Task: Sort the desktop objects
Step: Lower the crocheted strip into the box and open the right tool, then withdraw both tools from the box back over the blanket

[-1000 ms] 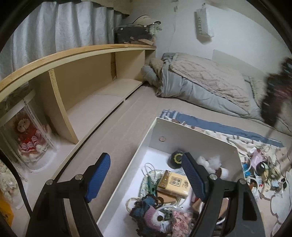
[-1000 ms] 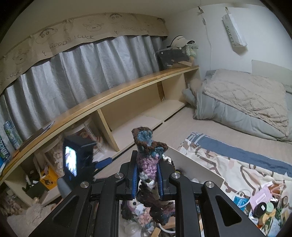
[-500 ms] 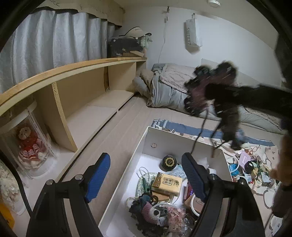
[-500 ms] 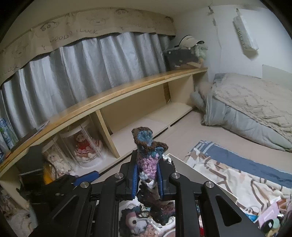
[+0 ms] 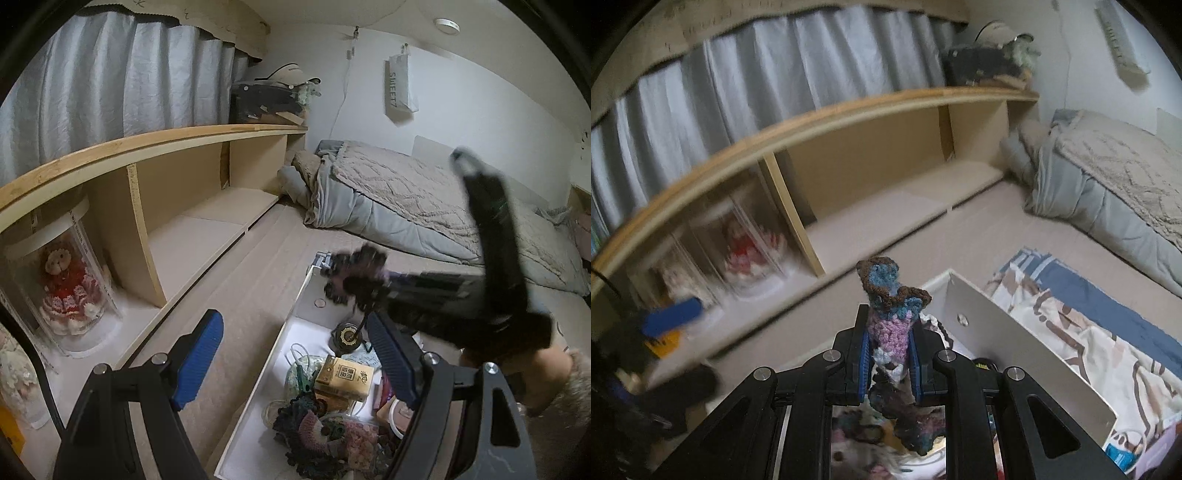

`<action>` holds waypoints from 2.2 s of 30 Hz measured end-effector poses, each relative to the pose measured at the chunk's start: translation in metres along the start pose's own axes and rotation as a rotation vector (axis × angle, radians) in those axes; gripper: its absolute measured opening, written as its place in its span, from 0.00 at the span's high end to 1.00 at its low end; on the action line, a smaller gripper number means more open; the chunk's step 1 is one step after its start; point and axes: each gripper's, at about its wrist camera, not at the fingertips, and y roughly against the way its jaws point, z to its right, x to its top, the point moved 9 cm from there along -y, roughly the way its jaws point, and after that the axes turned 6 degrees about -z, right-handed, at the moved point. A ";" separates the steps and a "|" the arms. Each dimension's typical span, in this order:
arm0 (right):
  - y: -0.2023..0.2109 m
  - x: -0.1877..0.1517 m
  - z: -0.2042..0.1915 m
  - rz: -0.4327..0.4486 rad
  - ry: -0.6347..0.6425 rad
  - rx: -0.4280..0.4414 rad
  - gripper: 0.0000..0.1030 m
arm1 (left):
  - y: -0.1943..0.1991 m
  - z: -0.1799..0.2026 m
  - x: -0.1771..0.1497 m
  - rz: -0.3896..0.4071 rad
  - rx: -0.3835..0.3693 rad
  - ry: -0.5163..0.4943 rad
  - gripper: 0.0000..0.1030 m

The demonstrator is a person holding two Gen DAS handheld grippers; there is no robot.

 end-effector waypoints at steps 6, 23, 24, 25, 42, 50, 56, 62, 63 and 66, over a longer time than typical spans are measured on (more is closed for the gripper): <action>-0.038 -0.016 0.012 -0.107 0.017 -0.034 0.82 | -0.004 -0.001 0.000 -0.009 -0.013 0.014 0.22; -0.060 -0.014 0.051 -0.134 -0.022 -0.186 0.00 | -0.010 0.010 -0.007 -0.037 -0.026 -0.027 0.22; -0.060 -0.014 0.050 -0.133 -0.018 -0.184 0.00 | -0.010 0.011 -0.007 -0.036 -0.026 -0.031 0.22; -0.058 -0.014 0.050 -0.125 -0.020 -0.180 0.00 | -0.010 0.012 -0.007 -0.036 -0.027 -0.032 0.22; 0.007 -0.020 0.034 -0.015 -0.072 -0.103 0.00 | 0.009 0.022 -0.005 -0.031 -0.062 -0.027 0.20; 0.045 -0.021 0.028 0.031 -0.063 -0.109 0.00 | 0.022 0.028 -0.002 -0.006 -0.054 -0.033 0.05; 0.074 -0.022 0.025 0.065 -0.056 -0.123 0.00 | 0.034 0.030 0.000 0.002 -0.050 -0.019 0.02; 0.107 -0.030 0.019 0.089 -0.040 -0.136 0.00 | 0.048 0.039 -0.002 0.011 -0.042 -0.033 0.01; 0.111 -0.032 0.019 0.091 -0.035 -0.140 0.00 | 0.051 0.040 -0.002 0.015 -0.041 -0.035 0.01; 0.126 -0.035 0.016 0.098 -0.029 -0.149 0.00 | 0.060 0.046 -0.002 0.023 -0.050 -0.033 0.01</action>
